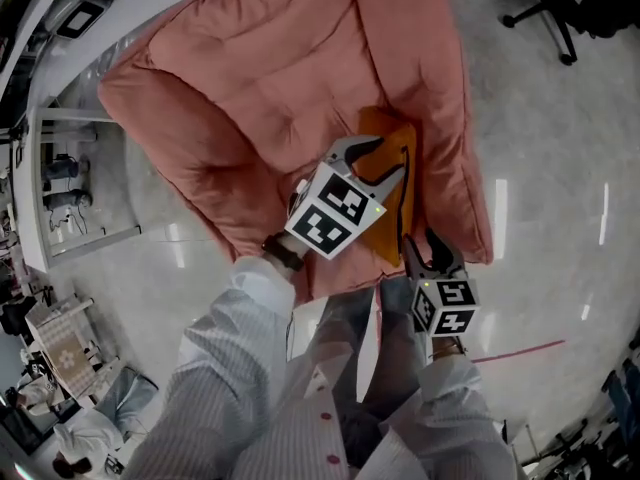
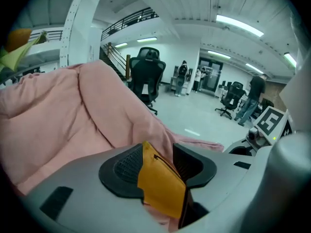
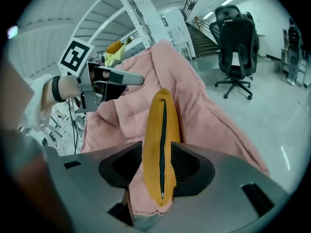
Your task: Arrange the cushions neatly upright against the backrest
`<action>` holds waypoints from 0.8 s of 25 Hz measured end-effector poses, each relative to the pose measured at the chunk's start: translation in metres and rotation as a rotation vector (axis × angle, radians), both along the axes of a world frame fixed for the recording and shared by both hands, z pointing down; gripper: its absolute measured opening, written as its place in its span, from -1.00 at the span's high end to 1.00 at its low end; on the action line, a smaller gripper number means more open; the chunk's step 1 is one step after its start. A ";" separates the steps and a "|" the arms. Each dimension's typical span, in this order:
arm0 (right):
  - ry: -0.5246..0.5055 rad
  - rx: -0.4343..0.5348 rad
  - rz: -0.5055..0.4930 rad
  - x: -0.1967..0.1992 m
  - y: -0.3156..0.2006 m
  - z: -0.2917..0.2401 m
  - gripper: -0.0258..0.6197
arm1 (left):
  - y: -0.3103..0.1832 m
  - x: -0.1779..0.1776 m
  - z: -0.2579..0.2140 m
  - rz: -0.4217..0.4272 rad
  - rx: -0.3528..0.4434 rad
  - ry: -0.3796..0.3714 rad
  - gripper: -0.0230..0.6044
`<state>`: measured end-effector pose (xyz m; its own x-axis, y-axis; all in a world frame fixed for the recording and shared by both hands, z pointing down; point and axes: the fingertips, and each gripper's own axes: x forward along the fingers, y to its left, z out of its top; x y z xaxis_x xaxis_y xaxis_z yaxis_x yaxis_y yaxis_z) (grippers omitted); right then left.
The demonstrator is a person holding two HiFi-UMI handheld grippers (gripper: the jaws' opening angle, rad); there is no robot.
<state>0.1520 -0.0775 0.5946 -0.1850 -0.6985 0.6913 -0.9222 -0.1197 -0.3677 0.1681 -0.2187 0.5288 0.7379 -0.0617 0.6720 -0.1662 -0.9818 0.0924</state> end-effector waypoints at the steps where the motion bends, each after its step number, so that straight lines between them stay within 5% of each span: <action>1: -0.010 -0.012 0.004 -0.001 0.001 0.009 0.46 | -0.003 0.002 0.008 0.002 -0.003 -0.006 0.32; 9: -0.081 -0.109 0.007 -0.015 0.008 0.085 0.18 | -0.008 0.005 0.069 -0.024 -0.071 -0.059 0.06; 20: -0.085 -0.206 0.019 -0.024 0.023 0.128 0.13 | -0.014 0.017 0.095 -0.059 -0.098 -0.064 -0.14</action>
<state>0.1285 -0.0544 0.7227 -0.2367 -0.5482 0.8021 -0.8858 -0.2175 -0.4100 0.1855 -0.2322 0.6242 0.6907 -0.0352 0.7223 -0.2315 -0.9570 0.1747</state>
